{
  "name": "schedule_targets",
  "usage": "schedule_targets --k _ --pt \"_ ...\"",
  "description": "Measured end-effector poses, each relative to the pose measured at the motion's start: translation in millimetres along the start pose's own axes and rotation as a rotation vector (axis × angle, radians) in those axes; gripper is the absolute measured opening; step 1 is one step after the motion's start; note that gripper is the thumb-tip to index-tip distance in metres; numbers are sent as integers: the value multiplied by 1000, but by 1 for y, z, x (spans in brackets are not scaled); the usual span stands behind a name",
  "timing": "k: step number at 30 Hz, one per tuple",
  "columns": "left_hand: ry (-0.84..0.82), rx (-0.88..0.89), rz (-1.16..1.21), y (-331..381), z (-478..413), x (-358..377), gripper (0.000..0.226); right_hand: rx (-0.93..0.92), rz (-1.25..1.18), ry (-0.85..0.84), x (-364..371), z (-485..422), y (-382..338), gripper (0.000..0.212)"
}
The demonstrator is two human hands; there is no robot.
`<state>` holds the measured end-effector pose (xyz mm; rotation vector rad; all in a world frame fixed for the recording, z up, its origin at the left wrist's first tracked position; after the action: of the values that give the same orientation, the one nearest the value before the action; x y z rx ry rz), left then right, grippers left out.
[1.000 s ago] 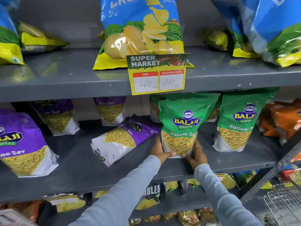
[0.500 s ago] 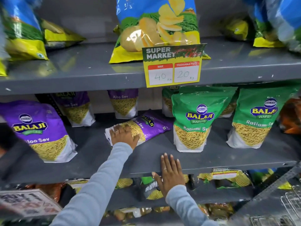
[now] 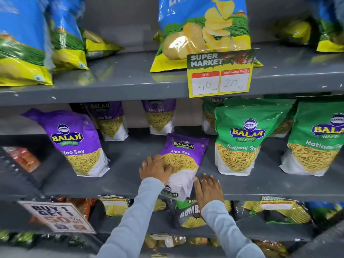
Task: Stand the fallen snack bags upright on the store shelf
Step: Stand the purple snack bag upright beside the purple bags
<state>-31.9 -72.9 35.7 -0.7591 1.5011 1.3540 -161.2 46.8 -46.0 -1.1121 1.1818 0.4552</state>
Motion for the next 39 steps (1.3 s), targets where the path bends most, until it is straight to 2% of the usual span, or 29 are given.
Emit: schedule_targets --k 1,2,4,6,9,11,13,16,17,20,28,34,36,39 --pt "-60 -96 126 -6 -2 3 59 -3 -7 -46 -2 -2 -4 126" --pt "-114 -182 252 -11 -2 8 66 7 -27 -94 -2 -2 -10 117" --pt "-179 -306 429 -16 2 17 73 83 -227 -115 -6 -3 -28 80" --pt "-224 -362 512 -20 7 24 66 194 -480 -94 -9 -5 -37 81" --pt "-242 -324 750 -28 13 20 40 295 -794 -139 -12 -5 -42 62" --pt "-263 -313 976 -36 24 16 23 279 -931 -158 -10 -5 -36 67" --pt "-284 -316 1129 -43 39 14 18 194 -1007 -182 -8 -3 -28 81" --pt "-317 -246 1238 -46 65 3 11 60 -1167 -168 -25 17 -24 60" --pt "-330 -224 1269 -47 74 -1 15 25 -1205 -159 -29 24 -20 57" --pt "-318 -180 1320 -50 97 -3 25 -59 -1264 -149 -41 44 -14 62" --pt "-275 -90 1282 -44 109 -2 32 -17 -1312 -93 -40 66 -8 87" --pt "-176 -2 1269 -38 99 -2 32 -83 -1253 -10 -51 49 -13 77" --pt "-116 48 1228 -34 88 -6 33 -109 -1189 48 -50 32 -20 70" --pt "-19 83 1181 -28 62 -8 30 -148 -1034 149 -40 5 -37 70"
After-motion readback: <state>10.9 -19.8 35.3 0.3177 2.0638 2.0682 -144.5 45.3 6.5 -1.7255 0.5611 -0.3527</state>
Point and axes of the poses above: each hand's wrist, its own z-axis away from the middle knuckle, its own x-axis out of the palm, y = z × x, the point moved 3 cm from there along -z, towards the middle knuckle, and after that the axes turned 6 degrees about -x, right-handed, at the moved point
